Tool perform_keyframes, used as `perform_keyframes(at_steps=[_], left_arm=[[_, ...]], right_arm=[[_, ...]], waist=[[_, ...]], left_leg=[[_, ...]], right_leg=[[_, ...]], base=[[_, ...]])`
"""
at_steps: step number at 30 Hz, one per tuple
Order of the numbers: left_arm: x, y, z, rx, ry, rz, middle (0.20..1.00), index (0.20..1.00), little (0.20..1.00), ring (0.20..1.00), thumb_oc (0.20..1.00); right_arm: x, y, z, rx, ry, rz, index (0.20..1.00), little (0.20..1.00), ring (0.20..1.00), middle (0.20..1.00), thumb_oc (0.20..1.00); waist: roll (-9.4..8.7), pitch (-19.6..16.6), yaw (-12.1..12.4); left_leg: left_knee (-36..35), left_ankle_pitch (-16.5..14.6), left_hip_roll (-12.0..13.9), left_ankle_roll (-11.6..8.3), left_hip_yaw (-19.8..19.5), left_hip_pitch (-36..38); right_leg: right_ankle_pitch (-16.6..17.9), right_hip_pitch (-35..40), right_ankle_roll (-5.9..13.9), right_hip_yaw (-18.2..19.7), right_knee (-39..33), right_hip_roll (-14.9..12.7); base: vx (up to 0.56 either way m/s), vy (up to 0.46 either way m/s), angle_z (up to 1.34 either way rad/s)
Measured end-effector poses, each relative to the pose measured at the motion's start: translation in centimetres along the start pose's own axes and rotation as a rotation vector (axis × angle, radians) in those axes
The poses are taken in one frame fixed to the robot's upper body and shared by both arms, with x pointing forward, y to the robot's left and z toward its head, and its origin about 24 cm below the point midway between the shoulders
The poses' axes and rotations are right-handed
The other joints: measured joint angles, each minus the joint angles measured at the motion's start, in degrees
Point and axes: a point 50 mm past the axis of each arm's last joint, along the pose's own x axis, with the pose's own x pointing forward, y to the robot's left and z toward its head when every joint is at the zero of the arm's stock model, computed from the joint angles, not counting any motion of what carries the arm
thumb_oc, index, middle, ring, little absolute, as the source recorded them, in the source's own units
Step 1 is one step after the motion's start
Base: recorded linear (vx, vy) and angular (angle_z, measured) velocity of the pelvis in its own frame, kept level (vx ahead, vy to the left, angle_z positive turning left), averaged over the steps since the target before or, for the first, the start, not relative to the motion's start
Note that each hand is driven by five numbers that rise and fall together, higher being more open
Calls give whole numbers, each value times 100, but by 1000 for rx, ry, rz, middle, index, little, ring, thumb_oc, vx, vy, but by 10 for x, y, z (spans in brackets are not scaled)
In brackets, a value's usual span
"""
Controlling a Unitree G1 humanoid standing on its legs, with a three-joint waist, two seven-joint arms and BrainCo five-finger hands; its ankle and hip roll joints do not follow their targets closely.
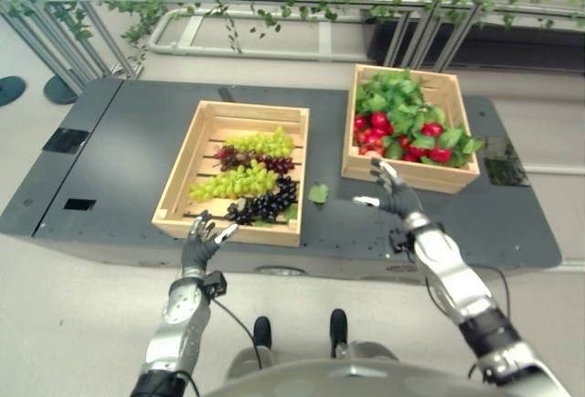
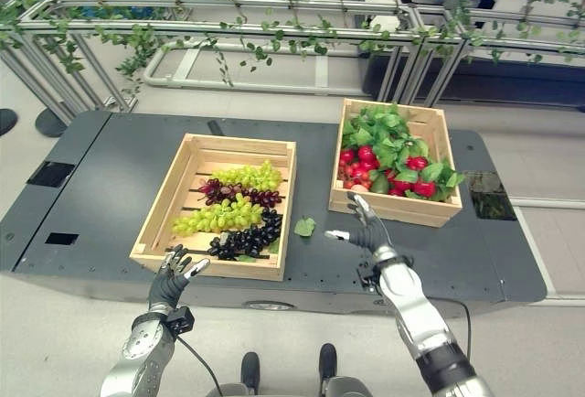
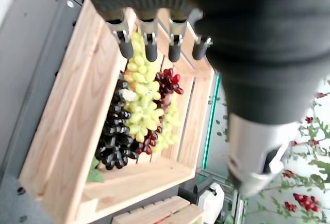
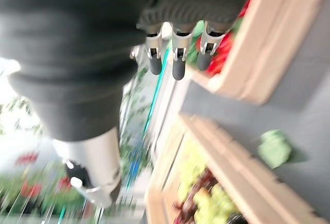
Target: Pick up the fruits from the basket on one side to the basket on the other side
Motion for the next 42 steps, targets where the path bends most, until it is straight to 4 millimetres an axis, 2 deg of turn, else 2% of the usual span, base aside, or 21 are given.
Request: perform_keyframes(at_steps=[1,3,4,7,8,9,10,11,13,14,19,22,25,30,36,42], left_arm=[[5,-9,5,-9,-15,-33,1000,1000,1000,1000,1000],[8,-16,8,-31,-21,-54,1000,1000,1000,1000,1000],[10,-16,8,-38,-17,-58,1000,1000,1000,1000,1000],[11,-12,-1,-40,28,-48,1000,1000,1000,1000,1000],[7,-10,-6,-39,44,-44,1000,1000,1000,1000,1000],[7,-8,-5,-35,44,-41,1000,1000,1000,1000,1000],[8,-6,-3,-28,38,-38,1000,1000,1000,1000,1000],[9,-2,1,-8,26,-38,1000,1000,1000,1000,1000],[12,2,9,15,2,-36,1000,1000,1000,1000,1000],[14,3,15,25,-18,-39,1000,1000,1000,1000,1000],[16,11,24,51,-49,-22,1000,1000,1000,1000,1000],[16,12,26,57,-53,-22,1000,1000,1000,1000,1000],[17,11,32,63,-79,-32,1000,1000,1000,1000,1000],[16,12,43,82,-122,-46,1000,1000,1000,1000,1000],[17,10,51,83,-157,-60,1000,1000,1000,1000,1000],[18,7,58,73,-186,-72,1000,1000,1000,1000,1000]], right_arm=[[13,-4,10,-23,-21,-4,1000,1000,1000,1000,1000],[24,-6,20,-37,-44,-5,1000,1000,1000,1000,1000],[33,-7,24,-48,-38,-4,1000,1000,1000,1000,1000],[39,-6,33,-89,-48,17,1000,1000,1000,1000,1000],[41,-6,38,-98,-61,22,1000,1000,1000,1000,1000],[42,-4,39,-99,-59,25,1000,1000,1000,1000,1000],[43,-2,39,-110,-60,38,1000,1000,1000,1000,1000],[45,2,42,-114,-62,52,1000,1000,1000,1000,1000],[51,8,46,-144,-58,76,1000,1000,1000,1000,1000],[54,8,51,-152,-70,74,1000,1000,1000,1000,1000],[78,6,86,-199,-137,61,1000,1000,1000,1000,1000],[86,0,95,-214,-139,32,1000,1000,1000,1000,1000],[92,-9,88,-226,-83,-2,1000,1000,1000,1000,1000],[99,-24,72,-225,18,-45,1000,1000,1000,1000,1000],[110,-43,88,-229,32,-107,1000,1000,1000,1000,1000],[112,-68,85,-230,87,-182,1000,1000,1000,1000,1000]], waist=[[41,146,99],[115,306,248],[90,445,296],[30,572,297],[161,587,294],[145,598,332],[68,639,420],[-104,685,437],[-265,689,497],[-325,704,613],[-427,757,917],[-526,809,914],[-686,880,933],[-744,916,1060],[-742,1008,1086],[-739,1179,1117]], left_leg=[[209,-18,-24,-28,-172,-234],[220,-64,89,-70,-285,-352],[260,-260,302,-156,51,-502],[-243,-223,442,-160,-80,-320],[-395,-19,489,-222,-176,-195],[-400,163,490,-276,-169,-235],[-408,330,447,-327,-155,-256],[-457,376,327,-266,-139,-334],[-471,422,241,-216,-148,-429],[-470,433,206,-188,-151,-444],[-470,397,230,-212,-197,-465],[-443,381,226,-236,-310,-554],[-405,379,233,-250,-388,-690],[-357,393,222,-245,-456,-884],[-274,391,216,-250,-586,-1077],[-214,380,210,-264,-627,-1204]], right_leg=[[32,-74,-66,-115,17,1],[68,-103,-181,-157,23,3],[28,-96,-284,-269,17,-50],[46,-122,-147,-326,-1,-197],[88,-135,-36,-324,-7,-120],[120,-173,27,-318,-8,-124],[133,-218,68,-294,-6,-146],[157,-313,154,-278,-2,-253],[201,-388,224,-271,23,-358],[218,-392,255,-265,26,-385],[189,-392,263,-319,27,-341],[135,-388,268,-431,26,-340],[108,-470,278,-453,25,-325],[120,-604,263,-489,25,-324],[123,-687,261,-576,27,-308],[120,-758,263,-599,26,-309]], base=[[1,102,49],[74,97,43],[85,63,48],[35,63,26],[-24,105,-11],[-23,107,-21],[27,157,-13],[42,99,3],[20,80,16],[-10,66,6],[-7,81,4],[9,81,15],[17,62,14],[1,51,7],[2,34,9],[-6,20,3]])
